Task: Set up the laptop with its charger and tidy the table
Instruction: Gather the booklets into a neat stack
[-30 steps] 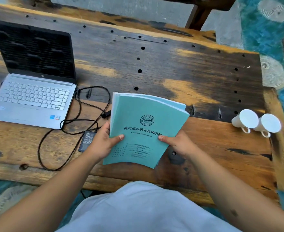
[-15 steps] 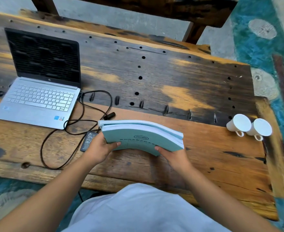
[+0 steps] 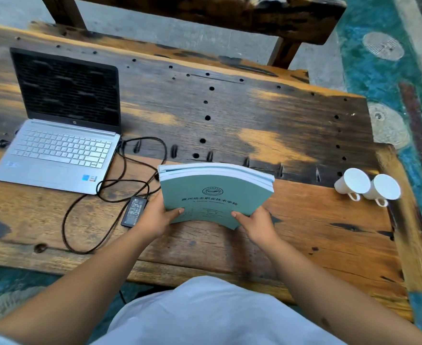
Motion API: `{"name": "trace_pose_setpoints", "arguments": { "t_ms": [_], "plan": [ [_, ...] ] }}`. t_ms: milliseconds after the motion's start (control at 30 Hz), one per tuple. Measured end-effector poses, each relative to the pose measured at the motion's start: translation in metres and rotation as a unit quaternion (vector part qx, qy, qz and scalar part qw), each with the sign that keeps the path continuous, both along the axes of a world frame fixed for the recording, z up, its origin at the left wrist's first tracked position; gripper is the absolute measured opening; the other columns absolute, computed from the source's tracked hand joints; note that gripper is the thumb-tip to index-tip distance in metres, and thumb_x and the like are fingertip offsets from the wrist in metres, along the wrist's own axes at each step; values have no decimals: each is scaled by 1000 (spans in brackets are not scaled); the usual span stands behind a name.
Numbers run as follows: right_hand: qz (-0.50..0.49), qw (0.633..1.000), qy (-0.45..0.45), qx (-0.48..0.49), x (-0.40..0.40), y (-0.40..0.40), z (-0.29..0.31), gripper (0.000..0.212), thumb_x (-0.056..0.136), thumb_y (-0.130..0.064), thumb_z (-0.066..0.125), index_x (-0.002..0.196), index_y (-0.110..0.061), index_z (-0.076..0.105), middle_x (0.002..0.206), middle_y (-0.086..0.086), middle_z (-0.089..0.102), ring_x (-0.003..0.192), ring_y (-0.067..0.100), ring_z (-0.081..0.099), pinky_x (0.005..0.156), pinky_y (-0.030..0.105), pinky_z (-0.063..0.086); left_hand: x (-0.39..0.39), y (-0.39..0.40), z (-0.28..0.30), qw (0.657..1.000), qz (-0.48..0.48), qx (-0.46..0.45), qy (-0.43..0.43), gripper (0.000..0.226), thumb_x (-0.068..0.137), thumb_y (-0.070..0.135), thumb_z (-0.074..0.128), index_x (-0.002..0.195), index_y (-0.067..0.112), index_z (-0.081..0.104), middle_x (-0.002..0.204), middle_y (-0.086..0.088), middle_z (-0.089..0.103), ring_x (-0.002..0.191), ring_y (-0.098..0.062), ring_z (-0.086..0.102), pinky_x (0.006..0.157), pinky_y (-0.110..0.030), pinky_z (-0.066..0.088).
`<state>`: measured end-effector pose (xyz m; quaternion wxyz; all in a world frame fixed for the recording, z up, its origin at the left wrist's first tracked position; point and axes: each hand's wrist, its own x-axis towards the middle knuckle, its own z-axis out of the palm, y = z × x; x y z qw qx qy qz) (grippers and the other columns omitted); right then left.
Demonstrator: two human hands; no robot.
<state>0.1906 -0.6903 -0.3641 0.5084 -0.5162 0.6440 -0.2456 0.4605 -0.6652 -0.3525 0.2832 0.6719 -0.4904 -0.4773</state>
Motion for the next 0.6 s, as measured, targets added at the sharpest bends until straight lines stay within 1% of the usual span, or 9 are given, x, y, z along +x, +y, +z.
{"name": "trace_pose_setpoints", "arguments": {
  "t_ms": [67,133,200,267,333,367,467,533,600],
  "plan": [
    [8,1000,23,11,0,4,-9,34,86,-9,73,117,-14,62,110,-8,66,107,19,63,86,28,49,-2,-1,-4,1000,10,-1,1,45,87,6,70,124,25,54,108,25,57,96,13,53,66,0,40],
    [13,999,44,25,1,7,-16,35,87,-11,72,120,-13,62,116,-3,67,109,20,62,90,35,51,-2,-3,-8,1000,15,6,8,46,87,7,70,126,25,53,108,29,57,94,21,51,65,0,41],
    [11,998,51,35,3,8,-19,35,88,-13,71,122,-15,61,119,-1,68,109,19,62,93,38,52,-1,-5,-12,1000,17,19,12,45,87,8,70,126,24,54,106,30,57,92,22,51,66,-1,41],
    [9,999,38,35,3,5,-19,33,88,-11,70,120,-16,62,120,0,68,109,18,62,93,36,51,1,-8,-15,999,14,30,8,44,86,10,72,125,25,55,105,30,59,95,16,54,68,-5,41],
    [24,999,33,33,0,-4,-19,31,88,-9,69,118,-17,63,119,-3,68,109,16,62,91,32,50,3,-15,-17,999,6,35,5,44,85,11,73,124,23,57,109,24,62,100,3,59,71,-11,43],
    [33,998,30,32,-2,-9,-18,32,88,-8,69,119,-17,63,119,-5,67,109,16,63,92,33,51,4,-19,-17,999,2,34,1,45,84,12,74,124,22,58,111,18,64,101,-5,61,74,-15,45],
    [51,997,8,50,-6,-28,-16,42,89,-8,67,129,-16,56,126,-4,65,115,18,62,99,44,51,5,-38,-18,998,12,60,-2,48,80,13,79,123,19,60,111,10,67,102,-13,65,83,-30,54],
    [51,996,5,72,-6,-41,-17,48,90,-9,66,134,-18,48,130,-1,63,119,20,60,99,48,50,5,-54,-22,995,14,98,-3,48,79,16,81,123,15,61,112,4,69,99,-16,67,83,-36,57],
    [38,995,-5,95,-6,-55,-21,44,92,-9,64,130,-19,46,131,2,61,119,21,59,99,50,50,6,-70,-28,991,4,132,21,44,81,17,80,120,13,62,112,-1,71,95,-19,70,82,-40,59]
  ]
}}
